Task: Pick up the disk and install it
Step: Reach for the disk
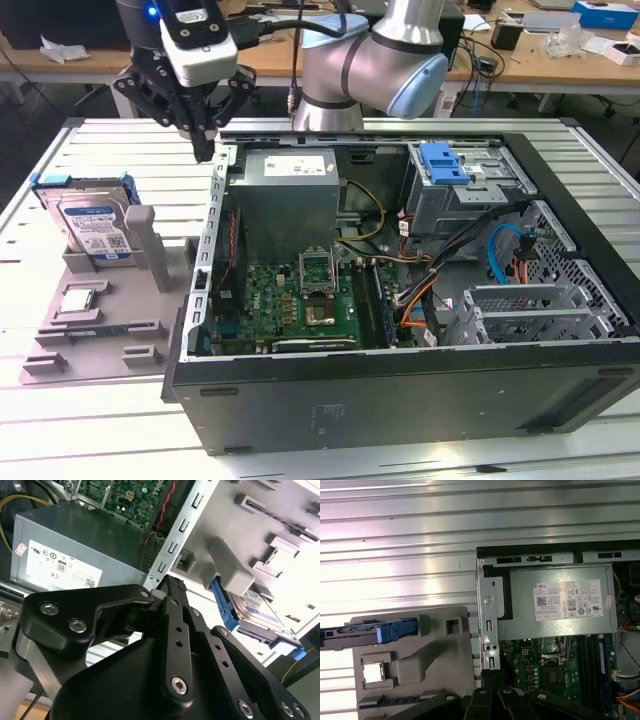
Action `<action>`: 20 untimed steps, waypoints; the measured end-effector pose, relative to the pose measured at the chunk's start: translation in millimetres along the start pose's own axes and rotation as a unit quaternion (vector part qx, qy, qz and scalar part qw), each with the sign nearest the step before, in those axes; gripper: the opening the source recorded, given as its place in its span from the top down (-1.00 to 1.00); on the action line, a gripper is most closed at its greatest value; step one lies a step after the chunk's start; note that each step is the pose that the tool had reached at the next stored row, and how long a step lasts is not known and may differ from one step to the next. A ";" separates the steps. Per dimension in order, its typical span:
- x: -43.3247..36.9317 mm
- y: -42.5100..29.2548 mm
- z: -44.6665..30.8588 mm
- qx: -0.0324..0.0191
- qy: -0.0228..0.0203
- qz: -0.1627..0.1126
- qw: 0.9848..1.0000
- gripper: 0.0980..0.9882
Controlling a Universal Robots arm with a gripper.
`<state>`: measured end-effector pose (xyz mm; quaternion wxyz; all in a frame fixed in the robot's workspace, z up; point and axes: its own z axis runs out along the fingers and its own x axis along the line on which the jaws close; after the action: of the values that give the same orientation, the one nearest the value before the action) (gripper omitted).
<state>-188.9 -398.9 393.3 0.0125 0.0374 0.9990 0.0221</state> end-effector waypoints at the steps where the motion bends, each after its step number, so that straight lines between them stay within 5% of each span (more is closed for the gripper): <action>1: 2.4 -0.2 -0.1 0.000 0.000 0.000 1.000 0.98; 20: 41.0 -3.0 -1.1 0.000 0.000 0.000 1.000 0.98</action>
<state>-230.0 -398.8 393.3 0.0125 0.0374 0.9990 0.0221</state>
